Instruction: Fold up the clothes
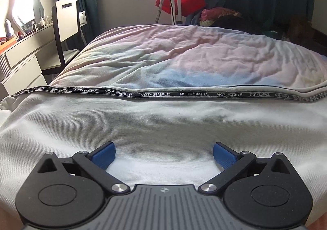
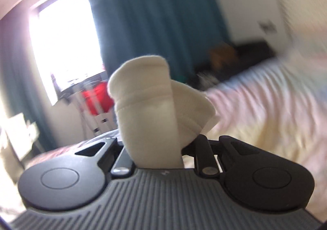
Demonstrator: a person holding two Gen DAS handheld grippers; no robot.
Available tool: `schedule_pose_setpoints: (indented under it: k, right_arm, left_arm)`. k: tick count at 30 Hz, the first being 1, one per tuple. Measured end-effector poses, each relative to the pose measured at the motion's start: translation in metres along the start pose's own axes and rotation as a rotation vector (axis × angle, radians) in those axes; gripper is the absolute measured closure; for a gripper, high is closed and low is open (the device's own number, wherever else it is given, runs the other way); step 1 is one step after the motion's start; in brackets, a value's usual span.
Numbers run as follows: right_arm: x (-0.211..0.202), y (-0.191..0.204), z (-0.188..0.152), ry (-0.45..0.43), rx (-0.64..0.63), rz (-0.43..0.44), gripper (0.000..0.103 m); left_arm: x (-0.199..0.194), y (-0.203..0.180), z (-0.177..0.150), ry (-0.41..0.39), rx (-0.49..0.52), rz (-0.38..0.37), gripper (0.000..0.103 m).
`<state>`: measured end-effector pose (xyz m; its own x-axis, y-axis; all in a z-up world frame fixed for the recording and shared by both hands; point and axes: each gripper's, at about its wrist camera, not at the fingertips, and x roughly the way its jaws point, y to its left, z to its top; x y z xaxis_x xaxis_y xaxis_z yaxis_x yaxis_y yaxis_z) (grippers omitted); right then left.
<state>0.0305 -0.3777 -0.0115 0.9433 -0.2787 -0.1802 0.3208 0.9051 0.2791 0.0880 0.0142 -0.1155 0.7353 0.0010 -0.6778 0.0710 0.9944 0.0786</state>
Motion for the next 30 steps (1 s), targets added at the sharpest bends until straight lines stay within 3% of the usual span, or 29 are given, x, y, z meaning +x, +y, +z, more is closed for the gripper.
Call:
schedule_pose_setpoints:
  k: [4, 9, 19, 21, 25, 28, 30]
  right_arm:
    - [-0.025, 0.084, -0.041, -0.008, -0.288, 0.121, 0.086]
    - [-0.042, 0.173, -0.149, 0.131, -0.734, 0.357, 0.086]
    - [-0.082, 0.217, -0.185, 0.106, -0.831, 0.382, 0.085]
    - [-0.09, 0.229, -0.182, 0.098, -0.803, 0.427, 0.085]
    - [-0.091, 0.246, -0.199, 0.184, -0.762, 0.456, 0.082]
    - [-0.089, 0.243, -0.198, 0.245, -0.695, 0.479, 0.075]
    - [-0.087, 0.239, -0.188, 0.281, -0.643, 0.526, 0.058]
  left_arm:
    - [-0.013, 0.011, 0.007, -0.042, -0.038, 0.01, 0.001]
    - [-0.033, 0.037, 0.017, -0.101, -0.127, 0.026, 0.001]
    - [-0.05, 0.071, 0.028, -0.155, -0.279, -0.034, 0.001]
    - [-0.053, 0.074, 0.03, -0.174, -0.3, -0.062, 0.001]
    - [-0.056, 0.082, 0.03, -0.211, -0.335, -0.11, 0.001]
    - [-0.054, 0.084, 0.029, -0.208, -0.34, -0.138, 0.001]
    - [-0.052, 0.085, 0.029, -0.209, -0.347, -0.167, 0.001]
